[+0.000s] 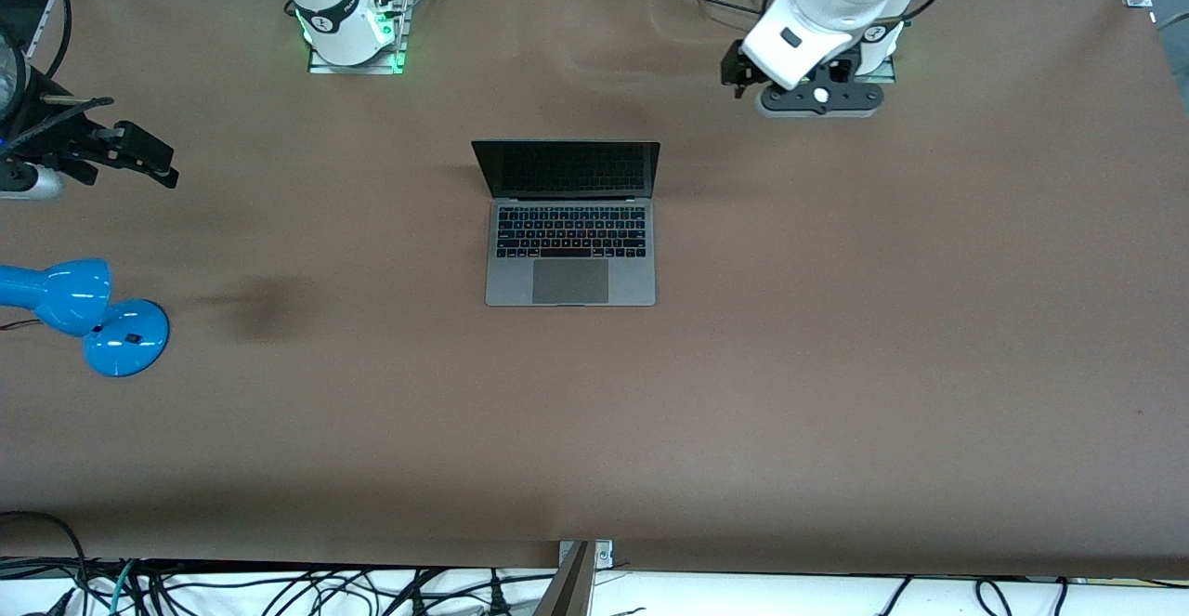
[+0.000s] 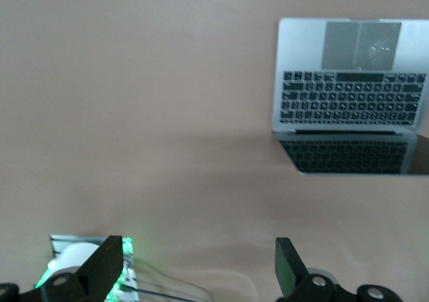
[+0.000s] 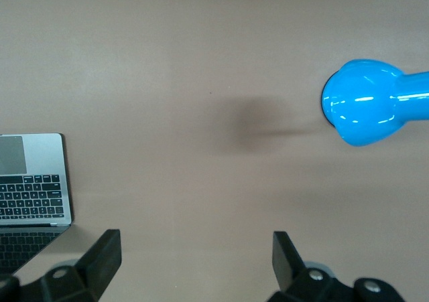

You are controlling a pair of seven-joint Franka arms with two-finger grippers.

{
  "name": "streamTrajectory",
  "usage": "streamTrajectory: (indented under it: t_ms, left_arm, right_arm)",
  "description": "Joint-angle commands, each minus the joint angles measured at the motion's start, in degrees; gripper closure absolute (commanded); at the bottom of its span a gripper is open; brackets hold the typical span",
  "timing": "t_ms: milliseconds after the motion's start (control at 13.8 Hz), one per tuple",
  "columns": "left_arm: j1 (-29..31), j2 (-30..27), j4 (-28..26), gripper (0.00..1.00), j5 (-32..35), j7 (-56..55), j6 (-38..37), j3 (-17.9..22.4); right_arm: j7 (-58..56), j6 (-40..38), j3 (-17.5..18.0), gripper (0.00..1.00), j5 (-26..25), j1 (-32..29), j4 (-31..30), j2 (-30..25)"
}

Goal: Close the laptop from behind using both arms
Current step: 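Move both grippers toward the laptop lid's back edge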

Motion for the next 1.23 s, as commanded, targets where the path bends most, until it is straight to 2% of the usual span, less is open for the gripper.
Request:
streamTrajectory:
  t_ms: [0,144,289,433,578,722,794,867,939,1011,1083,1156]
  left_arm:
    - [-0.76,2.73,1.08,0.0,-1.9,-2.39,-0.5,-2.23]
    - [-0.93,5.27,1.08,0.0,-2.43,-4.65,-0.16,-4.86]
    - [-2.33,8.87,1.6,0.0,-3.65,-8.78,-0.07,-6.36]
    - [-3.39,10.9,1.52,0.0,-7.07,-9.94,0.02,-6.54]
    - [-4.27,13.97,1.69,0.0,-11.64,-10.9,0.02,-6.54]
    - [-4.36,17.66,2.13,0.0,-13.32,-11.79,0.02,-6.63]
    - [-4.36,19.85,2.22,0.0,-13.59,-12.14,0.02,-6.63]
    - [-4.45,21.7,2.66,0.0,-14.64,-12.75,0.11,-6.63]
    - [-5.23,23.55,3.62,0.0,-14.65,-14.15,0.81,-6.63]
    - [-6.2,24.79,4.06,0.01,-14.56,-16.34,1.51,-6.63]
    - [-6.9,25.58,4.15,0.02,-14.38,-18.8,2.3,-6.63]
    - [-7.43,26.02,4.15,0.06,-14.3,-20.56,3.09,-6.63]
  right_arm:
    - [-0.27,-0.28,0.4,0.0,-0.44,1.09,-0.24,0.52]
    - [-0.28,-0.72,0.93,0.0,-0.7,3.01,-0.33,1.4]
    - [-0.1,-4.31,1.1,0.0,-0.97,6.26,-0.24,2.98]
    - [0.86,-8.79,1.19,0.0,-0.45,9.77,-0.33,4.56]
    - [1.04,-9.69,1.19,0.0,0.0,13.9,-0.94,6.14]
    - [7.59,-9.34,1.72,0.02,1.04,18.12,-3.65,6.59]
    - [12.33,-8.9,3.46,0.09,3.23,19.19,-5.93,6.24]
    - [15.43,-7.94,6.61,0.28,4.12,19.2,-7.96,5.63]
    - [16.94,-7.41,9.17,0.5,4.21,19.2,-9.2,5.18]
    - [17.21,-7.4,10.5,0.8,4.3,19.2,-9.9,5.18]
    - [17.21,-7.49,11.81,1.0,4.65,19.2,-10.61,5.35]
    - [17.39,-7.4,12.78,1.0,5.96,19.2,-11.22,5.79]
